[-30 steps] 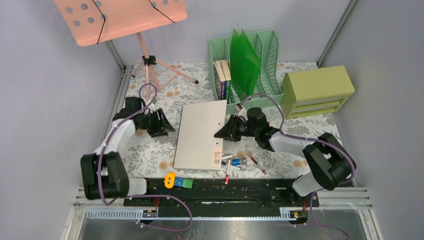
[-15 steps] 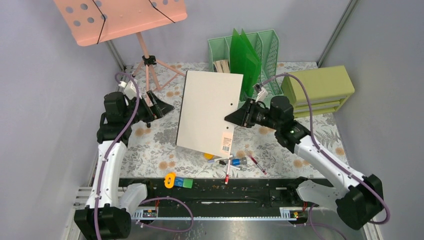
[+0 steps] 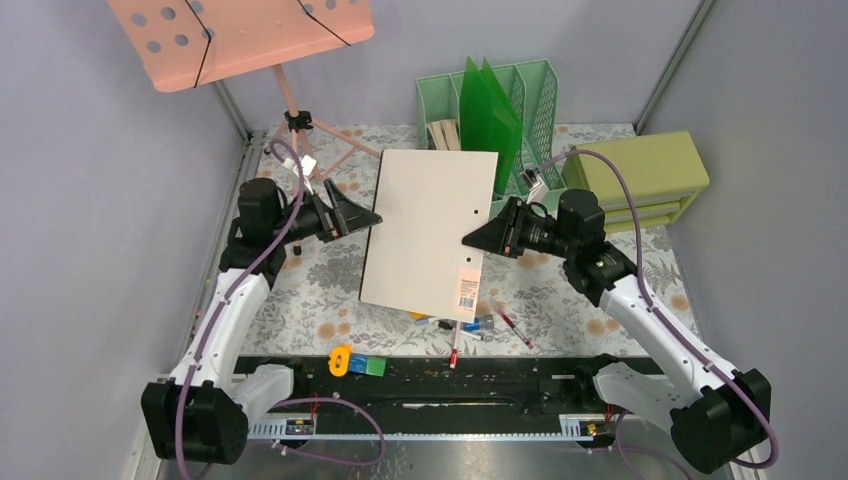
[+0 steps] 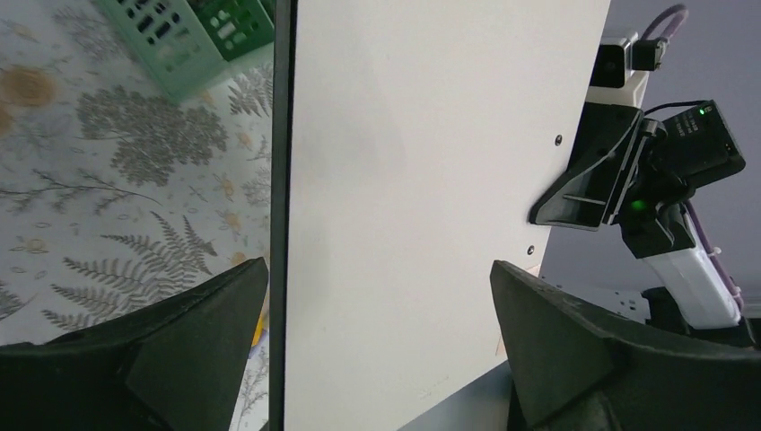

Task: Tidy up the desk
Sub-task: Pick up the folder from the center of the board, then place the folder in the storage box.

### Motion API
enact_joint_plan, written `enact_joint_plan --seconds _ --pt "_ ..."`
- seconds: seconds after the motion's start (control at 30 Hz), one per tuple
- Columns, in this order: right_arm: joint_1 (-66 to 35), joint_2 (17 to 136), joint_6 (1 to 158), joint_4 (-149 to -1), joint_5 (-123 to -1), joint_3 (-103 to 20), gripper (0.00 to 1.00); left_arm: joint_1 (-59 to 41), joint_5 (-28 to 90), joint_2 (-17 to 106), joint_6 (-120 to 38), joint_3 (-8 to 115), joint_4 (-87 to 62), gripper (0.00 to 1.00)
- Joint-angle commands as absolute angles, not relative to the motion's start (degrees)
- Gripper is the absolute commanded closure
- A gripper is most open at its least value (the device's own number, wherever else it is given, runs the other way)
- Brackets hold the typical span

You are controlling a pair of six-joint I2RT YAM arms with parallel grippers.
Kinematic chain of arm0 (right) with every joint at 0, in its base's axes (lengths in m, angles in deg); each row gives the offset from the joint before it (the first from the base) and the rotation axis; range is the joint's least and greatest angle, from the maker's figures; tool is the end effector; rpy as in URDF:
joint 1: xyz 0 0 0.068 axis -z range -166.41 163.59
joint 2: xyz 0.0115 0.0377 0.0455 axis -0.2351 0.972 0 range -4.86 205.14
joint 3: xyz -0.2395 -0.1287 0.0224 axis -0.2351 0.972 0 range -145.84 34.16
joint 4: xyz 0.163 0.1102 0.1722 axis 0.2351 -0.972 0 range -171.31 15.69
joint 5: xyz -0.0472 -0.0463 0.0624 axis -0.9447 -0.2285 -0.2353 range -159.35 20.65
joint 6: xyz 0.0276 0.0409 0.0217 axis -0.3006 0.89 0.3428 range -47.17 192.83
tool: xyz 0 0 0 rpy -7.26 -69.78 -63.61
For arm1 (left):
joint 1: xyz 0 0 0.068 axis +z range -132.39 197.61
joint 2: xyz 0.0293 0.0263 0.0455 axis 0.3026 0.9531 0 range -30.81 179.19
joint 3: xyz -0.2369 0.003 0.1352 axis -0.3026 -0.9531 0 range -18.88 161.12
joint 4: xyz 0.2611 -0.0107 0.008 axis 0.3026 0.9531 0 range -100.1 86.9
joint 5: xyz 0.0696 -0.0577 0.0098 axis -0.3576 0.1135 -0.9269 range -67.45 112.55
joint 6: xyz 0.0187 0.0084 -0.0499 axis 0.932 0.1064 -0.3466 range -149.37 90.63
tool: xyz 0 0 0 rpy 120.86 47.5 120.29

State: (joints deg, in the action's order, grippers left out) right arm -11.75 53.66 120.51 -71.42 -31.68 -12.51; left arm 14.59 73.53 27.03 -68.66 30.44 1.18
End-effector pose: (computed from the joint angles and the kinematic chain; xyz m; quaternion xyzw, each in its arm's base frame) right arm 0.2032 0.1204 0.3311 -0.0665 0.7465 0.5631 0.3482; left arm 0.2196 -0.0393 0.3273 0.0053 0.7789 -0.5157 0.3569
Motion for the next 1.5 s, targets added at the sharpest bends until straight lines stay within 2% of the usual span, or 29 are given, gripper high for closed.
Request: enact_joint_plan --seconds 0.0,0.3,0.53,0.67,0.8,1.0,1.1,1.27,1.37,1.47 --pt "-10.9 51.3 125.0 -65.3 -26.4 -15.6 1.00 11.0 75.3 29.7 -71.6 29.6 -6.6 0.03" --pt "-10.3 50.5 126.4 -63.8 -25.1 -14.8 1.00 8.2 73.3 31.2 -70.1 28.5 -5.8 0.04" --pt "-9.9 51.5 124.2 -66.0 -26.0 -13.4 1.00 7.6 81.5 30.5 -82.4 24.8 -23.8 0.24" --pt "-9.6 51.0 120.0 -72.5 -28.9 -13.5 1.00 7.4 82.9 30.1 -83.6 25.2 -24.3 0.41" --pt "-9.3 51.0 119.1 -73.4 -28.8 -13.0 1.00 6.9 84.0 30.3 -84.2 25.5 -24.3 0.70" --pt "-9.4 50.9 116.3 -76.8 -28.8 -12.7 0.98 5.9 83.8 30.2 -84.2 26.0 -24.2 1.00" --pt "-9.3 50.5 115.5 -77.0 -28.8 -12.4 0.89 5.9 83.2 30.1 -83.6 26.1 -23.2 1.00" --pt "-8.8 49.8 114.5 -78.7 -31.3 -11.9 0.39 5.8 82.0 29.0 -81.0 26.3 -20.0 1.00" --pt "-8.0 48.7 114.1 -79.8 -33.7 -10.8 0.20 5.8 81.1 28.4 -79.4 26.5 -17.6 1.00" --pt "-6.3 48.1 113.7 -81.4 -34.2 -10.0 0.08 5.8 80.7 27.7 -78.2 26.1 -16.1 1.00"
